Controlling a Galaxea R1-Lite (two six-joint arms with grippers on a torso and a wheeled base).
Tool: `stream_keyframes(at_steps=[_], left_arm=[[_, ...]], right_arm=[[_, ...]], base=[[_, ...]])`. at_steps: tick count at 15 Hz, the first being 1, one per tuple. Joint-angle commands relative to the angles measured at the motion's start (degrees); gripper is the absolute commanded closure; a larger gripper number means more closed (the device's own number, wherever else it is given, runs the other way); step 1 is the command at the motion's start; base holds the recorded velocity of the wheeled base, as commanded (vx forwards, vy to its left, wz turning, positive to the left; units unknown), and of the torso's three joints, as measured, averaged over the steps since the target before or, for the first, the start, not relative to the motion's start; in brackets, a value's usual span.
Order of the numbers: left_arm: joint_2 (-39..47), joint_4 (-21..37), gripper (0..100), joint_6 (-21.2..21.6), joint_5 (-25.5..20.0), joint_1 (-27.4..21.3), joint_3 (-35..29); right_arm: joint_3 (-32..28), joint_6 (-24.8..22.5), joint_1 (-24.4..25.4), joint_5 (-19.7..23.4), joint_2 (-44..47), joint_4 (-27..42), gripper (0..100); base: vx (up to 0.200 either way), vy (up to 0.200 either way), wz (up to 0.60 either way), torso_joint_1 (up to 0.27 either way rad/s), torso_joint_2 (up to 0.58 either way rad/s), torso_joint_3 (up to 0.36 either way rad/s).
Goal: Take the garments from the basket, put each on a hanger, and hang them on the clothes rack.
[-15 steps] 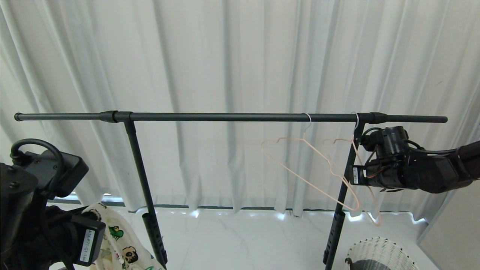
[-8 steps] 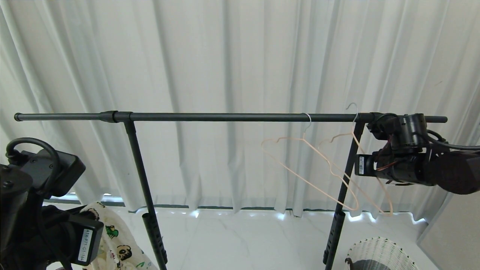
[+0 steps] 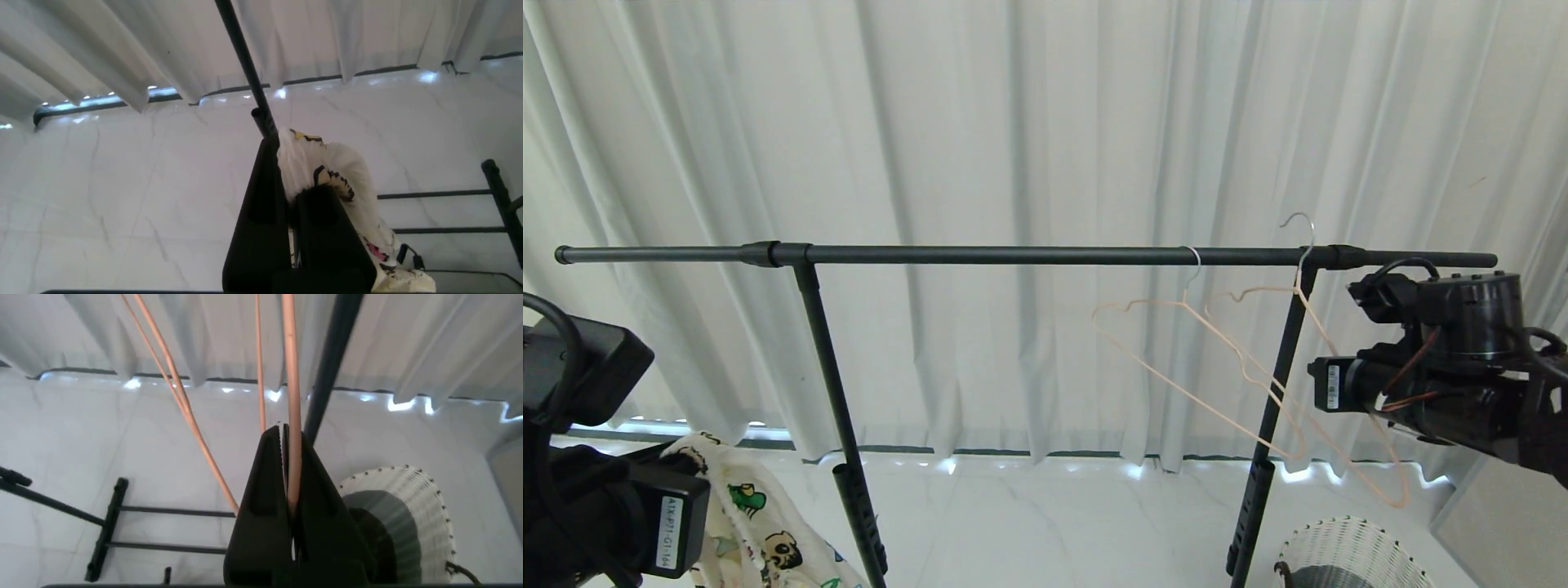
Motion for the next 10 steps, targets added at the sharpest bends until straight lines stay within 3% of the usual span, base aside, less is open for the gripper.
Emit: stream_keyframes(at_steps=[1,2,5,10], left_arm=[[-0.55,0.01,100,0.08,0.05,0.04,-0.05],[-0.55,0.01,100,0.16,0.05,0.04,-0.13],[-0.81,0.01,100,2.54,0.84,-0.05,-0.05],[-0.99,-0.08,100,2.54,0.84,0.04,-0.22]], right_arm=[[3.98,-0.45,-0.46,-1.24,-6.68,-0.05,100],[5.92,-0.98,-0.46,-2.21,-9.23,0.21,100],[13.13,-5.55,-0.55,-2.29,-16.96,0.39,100],[18.14,-9.06,-0.46,-2.29,-23.29,0.56,100]], base=[[0.000,0.000,0.00,0.000,0.00,0.000],[0.000,0.000,0.00,0.000,0.00,0.000],[-0.200,0.000,0.00,0.007,0.01,-0.001],[-0.200,0.000,0.00,-0.001,0.00,0.006]])
